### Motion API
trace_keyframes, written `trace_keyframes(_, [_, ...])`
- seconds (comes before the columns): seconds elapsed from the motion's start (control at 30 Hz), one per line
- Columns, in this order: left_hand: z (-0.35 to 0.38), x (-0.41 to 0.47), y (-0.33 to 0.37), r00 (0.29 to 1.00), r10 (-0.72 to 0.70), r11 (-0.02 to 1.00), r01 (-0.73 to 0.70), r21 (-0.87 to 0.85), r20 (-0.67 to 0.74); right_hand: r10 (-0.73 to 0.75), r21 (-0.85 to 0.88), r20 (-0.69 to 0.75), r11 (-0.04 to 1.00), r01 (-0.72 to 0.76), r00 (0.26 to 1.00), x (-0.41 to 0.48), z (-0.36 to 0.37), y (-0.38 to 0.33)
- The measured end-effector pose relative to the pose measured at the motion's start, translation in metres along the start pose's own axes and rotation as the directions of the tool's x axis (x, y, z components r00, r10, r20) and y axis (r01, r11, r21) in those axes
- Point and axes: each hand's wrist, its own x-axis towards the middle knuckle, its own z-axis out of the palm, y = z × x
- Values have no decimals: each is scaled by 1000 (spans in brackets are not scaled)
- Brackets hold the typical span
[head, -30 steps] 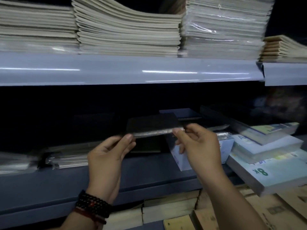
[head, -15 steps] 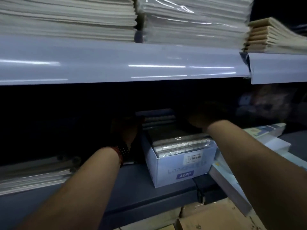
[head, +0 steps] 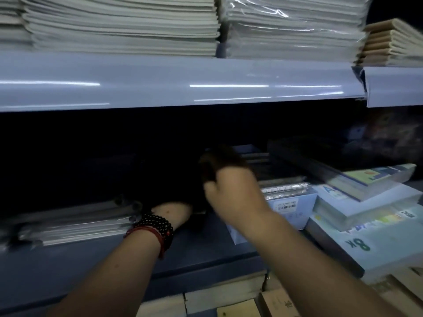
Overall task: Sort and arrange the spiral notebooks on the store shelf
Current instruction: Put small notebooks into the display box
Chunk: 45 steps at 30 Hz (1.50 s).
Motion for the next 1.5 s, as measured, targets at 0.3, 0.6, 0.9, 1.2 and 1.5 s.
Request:
trace_keyframes(0.3, [14, -9, -18, 986, -165, 975, 160, -152, -19, 215, -79, 379, 977, -200, 900, -11, 63, -16])
trace_keyframes(0.6, [5, -16, -13, 942, -331, 801, 245, -546, -63, 357, 118, 322, 904, -411, 877, -14, 86, -16])
trace_keyframes(0.9, [-1, -36, -5, 899, -438, 316, 125, -941, -27, 454, 320, 227, 801, -506, 861, -32, 77, -12])
trace_keyframes(1.2, [11, -116, -12, 880, -418, 9, -243, -970, -225, 503, 760, 65, 535, -370, 862, -85, 55, -33])
trace_keyframes(1.5, [-1, -157, -28, 899, -295, 38, -327, -944, -324, 472, 897, 41, 371, -241, 881, -93, 19, -57])
